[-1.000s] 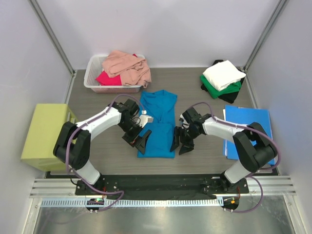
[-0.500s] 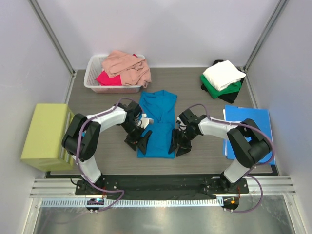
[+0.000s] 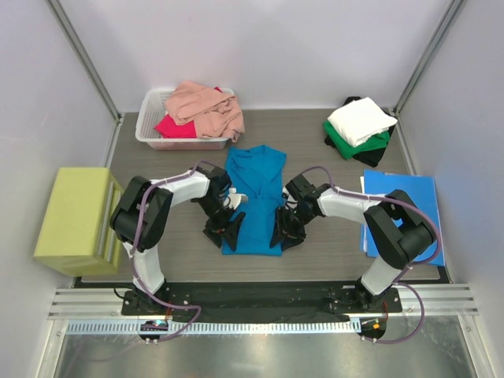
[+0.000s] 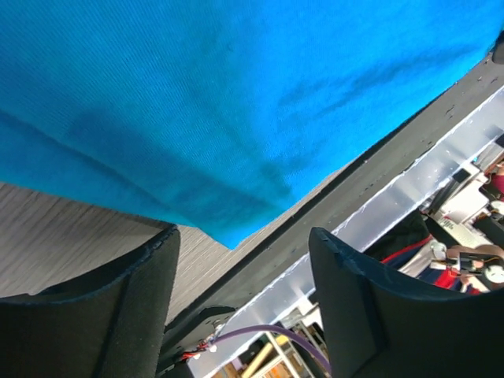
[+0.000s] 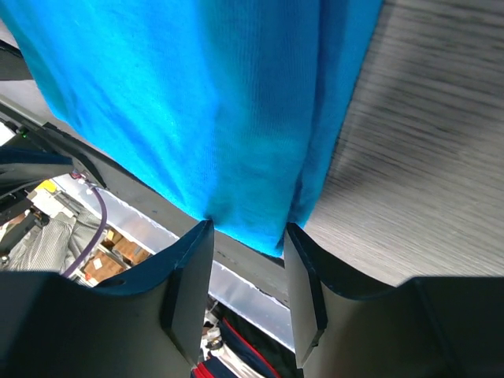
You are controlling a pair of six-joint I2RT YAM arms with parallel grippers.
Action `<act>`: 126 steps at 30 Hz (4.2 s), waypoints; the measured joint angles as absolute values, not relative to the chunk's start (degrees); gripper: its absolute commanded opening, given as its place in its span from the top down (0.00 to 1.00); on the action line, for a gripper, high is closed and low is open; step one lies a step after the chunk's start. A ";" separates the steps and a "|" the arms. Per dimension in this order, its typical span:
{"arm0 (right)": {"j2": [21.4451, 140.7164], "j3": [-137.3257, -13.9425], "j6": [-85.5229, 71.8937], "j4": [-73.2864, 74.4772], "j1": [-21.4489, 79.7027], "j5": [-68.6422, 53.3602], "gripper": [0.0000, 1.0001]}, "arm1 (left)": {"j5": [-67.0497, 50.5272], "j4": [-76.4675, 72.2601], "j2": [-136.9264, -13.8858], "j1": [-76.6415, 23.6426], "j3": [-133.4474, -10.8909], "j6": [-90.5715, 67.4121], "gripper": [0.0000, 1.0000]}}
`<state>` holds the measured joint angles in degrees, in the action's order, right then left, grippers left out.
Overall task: Fold and stack the t-shirts
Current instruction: Fold the tshirt
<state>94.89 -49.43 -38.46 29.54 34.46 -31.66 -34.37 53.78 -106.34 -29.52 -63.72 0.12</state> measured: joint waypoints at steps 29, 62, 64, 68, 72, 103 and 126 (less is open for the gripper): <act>96.01 -51.27 -39.68 29.50 35.20 -31.70 0.99 | -31.48 53.45 -106.83 -29.52 -64.51 0.95 1.00; 74.85 -45.98 -43.55 39.72 40.88 -28.62 0.99 | -36.10 65.28 -90.83 -41.06 -64.71 12.08 1.00; 75.37 -47.03 -43.53 40.47 40.88 -28.58 0.99 | -36.07 65.54 -90.91 -40.56 -65.69 12.08 1.00; 78.65 -52.95 -42.78 42.06 40.64 -28.27 0.99 | -36.12 66.11 -91.29 -37.06 -68.51 11.99 1.00; 83.24 -59.92 -40.97 42.06 38.72 -28.38 0.99 | -35.83 66.06 -91.68 -32.32 -72.38 11.73 1.00; 114.04 -90.61 -34.57 38.65 23.27 -31.11 0.99 | -29.69 69.30 -123.81 -14.98 -111.98 9.72 1.00; 115.72 -91.90 -36.03 34.35 19.73 -33.39 0.99 | -29.98 75.88 -136.11 -14.96 -140.46 7.38 0.46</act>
<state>115.72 -91.90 -36.03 34.35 19.73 -33.39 -29.98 75.88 -136.11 -14.96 -140.46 7.38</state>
